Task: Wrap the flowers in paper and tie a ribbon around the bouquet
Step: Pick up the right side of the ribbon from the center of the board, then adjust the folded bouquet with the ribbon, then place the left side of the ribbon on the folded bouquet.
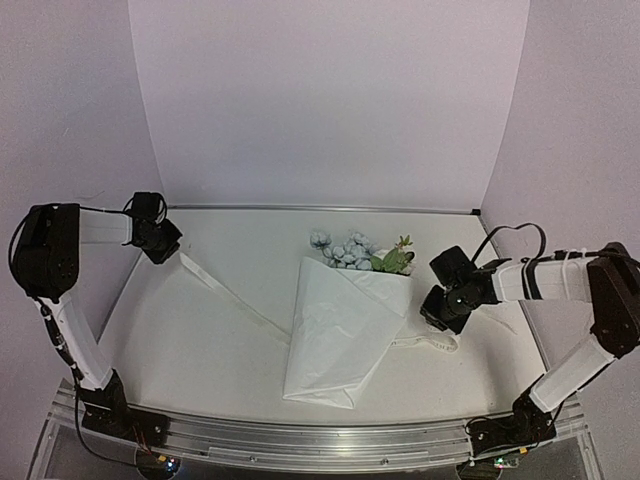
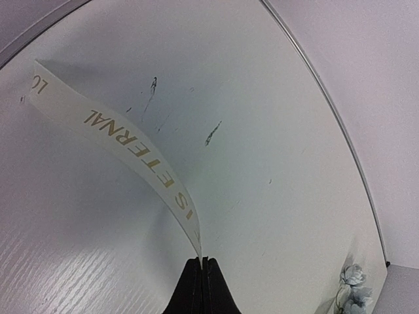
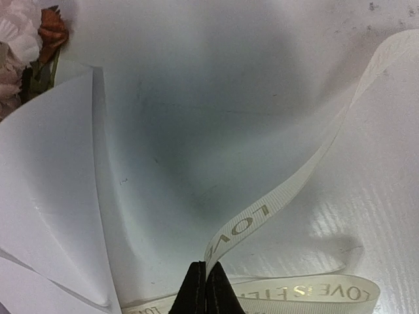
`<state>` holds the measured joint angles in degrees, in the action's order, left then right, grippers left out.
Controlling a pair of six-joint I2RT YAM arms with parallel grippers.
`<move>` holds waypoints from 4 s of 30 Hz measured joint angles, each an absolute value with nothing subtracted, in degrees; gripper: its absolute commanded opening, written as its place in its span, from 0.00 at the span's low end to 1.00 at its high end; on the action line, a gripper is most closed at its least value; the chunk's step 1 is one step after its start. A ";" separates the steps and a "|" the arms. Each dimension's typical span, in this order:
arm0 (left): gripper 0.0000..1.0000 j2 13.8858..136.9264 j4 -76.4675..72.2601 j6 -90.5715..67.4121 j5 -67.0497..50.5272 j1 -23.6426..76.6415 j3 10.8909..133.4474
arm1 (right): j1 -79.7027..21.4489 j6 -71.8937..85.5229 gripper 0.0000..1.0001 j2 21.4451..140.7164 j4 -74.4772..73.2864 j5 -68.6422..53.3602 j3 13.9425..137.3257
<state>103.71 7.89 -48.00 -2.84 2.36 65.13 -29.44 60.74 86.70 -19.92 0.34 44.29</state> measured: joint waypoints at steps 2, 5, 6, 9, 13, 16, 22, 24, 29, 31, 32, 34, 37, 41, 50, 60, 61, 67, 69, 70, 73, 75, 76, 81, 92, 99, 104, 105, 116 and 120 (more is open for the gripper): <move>0.00 102.60 7.92 -48.25 -3.34 2.37 63.67 | -30.47 61.10 0.00 89.59 -19.72 0.30 46.01; 0.00 100.11 8.15 -49.13 -3.41 2.40 60.75 | -30.38 60.39 0.00 94.03 -19.67 -0.05 49.65; 0.00 99.14 8.26 -49.45 -3.38 2.45 59.78 | -30.16 60.06 0.00 95.56 -19.55 -0.30 51.06; 0.00 96.34 8.80 -50.41 -3.29 2.49 57.50 | -29.35 58.76 0.00 99.37 -19.15 -2.16 54.94; 0.00 92.94 9.08 -51.45 -3.10 2.59 55.19 | -28.10 56.59 0.00 104.10 -18.90 -5.65 60.13; 0.00 91.18 9.10 -52.18 -2.85 2.63 54.04 | -27.59 54.80 0.00 107.43 -18.97 -8.18 64.29; 0.00 89.30 9.11 -52.69 -2.81 2.64 53.09 | -27.53 51.80 0.00 112.16 -19.13 -12.52 71.73; 0.00 89.02 9.14 -52.86 -2.86 2.70 52.89 | -27.53 50.74 0.00 113.12 -20.01 -13.38 73.90; 0.00 88.59 9.10 -53.39 -2.87 3.42 52.66 | -27.51 48.10 0.00 114.78 -22.30 -14.56 77.70; 0.00 88.54 9.07 -53.71 -2.90 4.01 52.66 | -27.47 46.99 0.00 115.58 -23.69 -14.76 78.97; 0.00 88.53 9.06 -53.82 -2.88 4.30 52.66 | -27.37 46.57 0.00 115.80 -24.18 -14.80 79.30; 0.00 88.53 9.08 -53.92 -2.86 4.74 52.66 | -27.08 46.03 0.00 115.71 -25.18 -14.59 79.18; 0.00 88.52 9.10 -53.82 -2.69 4.99 52.66 | -26.49 45.39 0.00 113.04 -25.44 -12.93 75.06; 0.00 88.14 8.58 -52.59 -2.91 4.99 52.66 | -25.30 45.04 0.00 102.97 -27.49 -8.14 64.63; 0.00 86.60 3.83 -47.66 -1.69 5.75 54.91 | -23.61 43.62 0.00 82.99 -32.14 3.41 55.84; 0.00 90.40 3.52 -46.38 2.71 5.56 60.73 | -12.55 41.77 0.00 85.95 -34.02 3.67 58.99; 0.00 90.87 3.52 -46.47 2.76 5.56 60.62 | -11.68 41.78 0.00 85.95 -34.12 3.65 58.98; 0.00 91.44 3.51 -47.84 2.65 5.56 57.35 | -7.46 41.80 0.00 85.95 -34.36 3.56 58.98; 0.00 91.60 3.53 -48.30 2.58 5.56 56.23 | -6.10 41.81 0.00 85.95 -34.37 3.43 58.98; 0.00 91.75 3.57 -48.49 2.58 5.56 55.82 | -5.41 41.82 0.00 85.96 -34.38 3.39 58.98; 0.00 92.47 4.29 -49.15 2.72 5.56 55.35 | -3.20 41.89 0.00 86.09 -34.46 3.34 58.98; 0.00 92.84 4.49 -49.45 3.05 5.53 55.37 | -1.76 42.03 0.00 86.11 -34.62 3.36 58.98; 0.00 93.00 4.58 -49.51 3.26 5.51 55.37 | -1.18 42.04 0.00 86.11 -34.69 3.36 58.98; 0.00 93.41 7.76 -49.76 6.00 4.77 56.18 | 1.93 42.02 0.00 86.11 -35.40 3.15 58.98; 0.00 97.15 10.50 -50.79 7.56 1.02 58.98 | 4.26 41.39 0.00 86.11 -37.21 2.37 58.98; 0.00 98.73 9.37 -50.85 3.52 1.06 59.27 | 6.23 41.34 0.00 86.11 -37.83 2.07 58.98; 0.00 100.00 7.63 -51.03 0.62 1.06 59.27 | 7.21 41.15 0.00 86.11 -38.56 1.98 59.09; 0.00 100.09 7.39 -51.03 0.17 1.07 59.27 | 7.75 41.15 0.00 86.11 -38.75 1.81 59.25; 0.00 98.64 5.55 -49.42 0.07 1.24 58.26 | 8.82 41.15 0.00 82.64 -39.23 -1.80 58.68; 0.00 94.09 2.03 -45.95 -1.90 3.27 56.61 | 5.87 41.04 0.00 76.87 -39.14 -4.22 54.64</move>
<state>94.09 2.03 -45.95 -1.90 3.27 56.61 5.87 41.04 76.87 -39.14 -4.22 54.64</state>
